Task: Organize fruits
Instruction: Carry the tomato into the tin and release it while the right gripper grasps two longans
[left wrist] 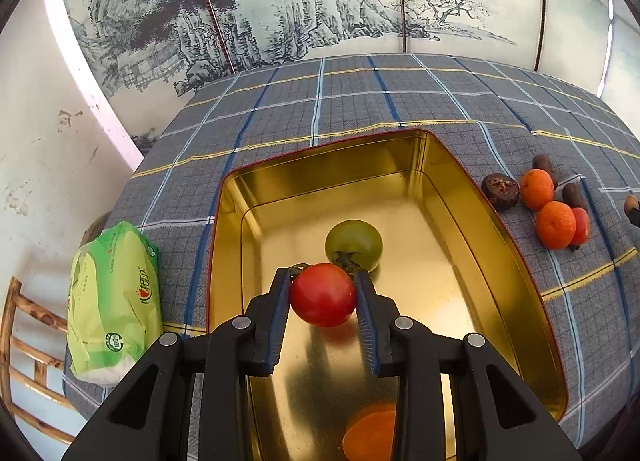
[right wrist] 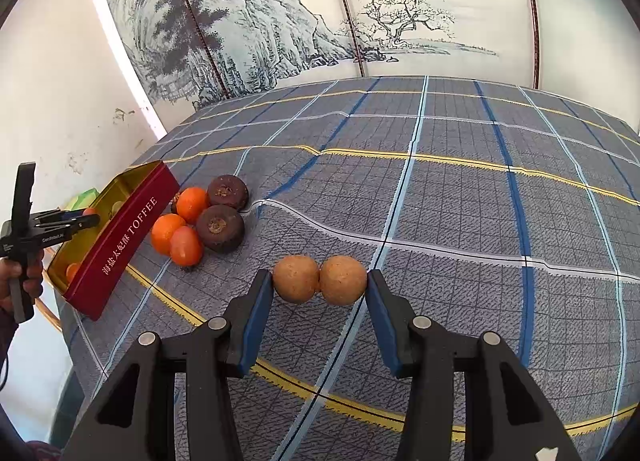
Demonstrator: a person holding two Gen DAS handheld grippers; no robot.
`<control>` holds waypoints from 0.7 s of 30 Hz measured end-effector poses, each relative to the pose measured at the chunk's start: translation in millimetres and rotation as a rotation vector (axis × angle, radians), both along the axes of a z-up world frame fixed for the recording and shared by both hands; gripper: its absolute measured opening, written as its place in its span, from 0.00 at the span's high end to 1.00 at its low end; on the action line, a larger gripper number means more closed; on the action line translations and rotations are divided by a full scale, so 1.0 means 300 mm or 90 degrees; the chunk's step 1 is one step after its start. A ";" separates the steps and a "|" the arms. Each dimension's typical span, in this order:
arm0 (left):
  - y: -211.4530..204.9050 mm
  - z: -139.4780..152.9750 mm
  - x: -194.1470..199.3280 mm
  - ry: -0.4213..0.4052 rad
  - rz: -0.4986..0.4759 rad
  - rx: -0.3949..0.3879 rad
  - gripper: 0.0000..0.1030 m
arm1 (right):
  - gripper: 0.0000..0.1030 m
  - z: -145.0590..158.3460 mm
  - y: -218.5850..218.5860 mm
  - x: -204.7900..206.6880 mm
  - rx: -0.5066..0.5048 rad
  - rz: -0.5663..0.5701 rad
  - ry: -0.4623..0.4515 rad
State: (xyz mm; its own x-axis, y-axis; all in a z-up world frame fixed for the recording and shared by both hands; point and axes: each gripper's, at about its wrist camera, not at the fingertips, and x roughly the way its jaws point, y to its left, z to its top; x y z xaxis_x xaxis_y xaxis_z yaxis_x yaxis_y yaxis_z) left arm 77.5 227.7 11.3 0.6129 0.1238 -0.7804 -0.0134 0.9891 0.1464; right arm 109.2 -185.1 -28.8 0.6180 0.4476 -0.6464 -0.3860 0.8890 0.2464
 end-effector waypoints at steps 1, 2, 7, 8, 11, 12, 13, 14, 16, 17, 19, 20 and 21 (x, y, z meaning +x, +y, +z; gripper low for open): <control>0.000 0.000 0.000 0.000 0.000 0.000 0.68 | 0.57 -0.001 -0.001 0.000 -0.001 0.000 0.000; 0.000 0.000 0.000 0.000 0.000 0.000 0.68 | 0.57 -0.001 0.001 0.000 -0.001 0.000 0.000; -0.004 0.001 0.003 -0.012 -0.003 0.015 0.68 | 0.57 -0.003 0.005 -0.001 -0.003 -0.001 0.002; -0.005 0.003 0.005 -0.013 -0.003 0.021 0.67 | 0.57 -0.004 0.003 -0.001 -0.003 -0.001 0.003; -0.006 0.003 0.010 -0.016 -0.002 0.028 0.67 | 0.57 -0.004 0.008 0.001 -0.003 -0.002 0.005; -0.008 0.004 0.011 -0.017 0.000 0.031 0.67 | 0.57 -0.003 0.009 0.000 -0.004 -0.002 0.005; -0.010 0.005 0.011 -0.018 0.001 0.033 0.67 | 0.57 -0.003 0.009 0.000 -0.003 -0.002 0.005; -0.009 0.006 0.010 -0.019 0.003 0.035 0.67 | 0.57 -0.004 0.008 0.000 -0.004 -0.002 0.005; -0.010 0.007 0.008 -0.020 0.006 0.036 0.67 | 0.57 -0.003 0.009 0.001 -0.004 -0.002 0.005; -0.013 0.008 0.007 -0.020 0.007 0.037 0.67 | 0.57 -0.003 0.009 0.001 -0.004 -0.001 0.005; -0.018 0.007 0.003 -0.019 0.011 0.038 0.66 | 0.57 -0.003 0.010 0.000 -0.004 -0.002 0.005; -0.021 0.006 0.000 -0.019 0.014 0.039 0.66 | 0.57 -0.004 0.010 0.000 -0.005 -0.002 0.005; -0.021 0.006 -0.002 -0.019 0.016 0.040 0.65 | 0.57 -0.004 0.009 0.000 -0.005 -0.002 0.005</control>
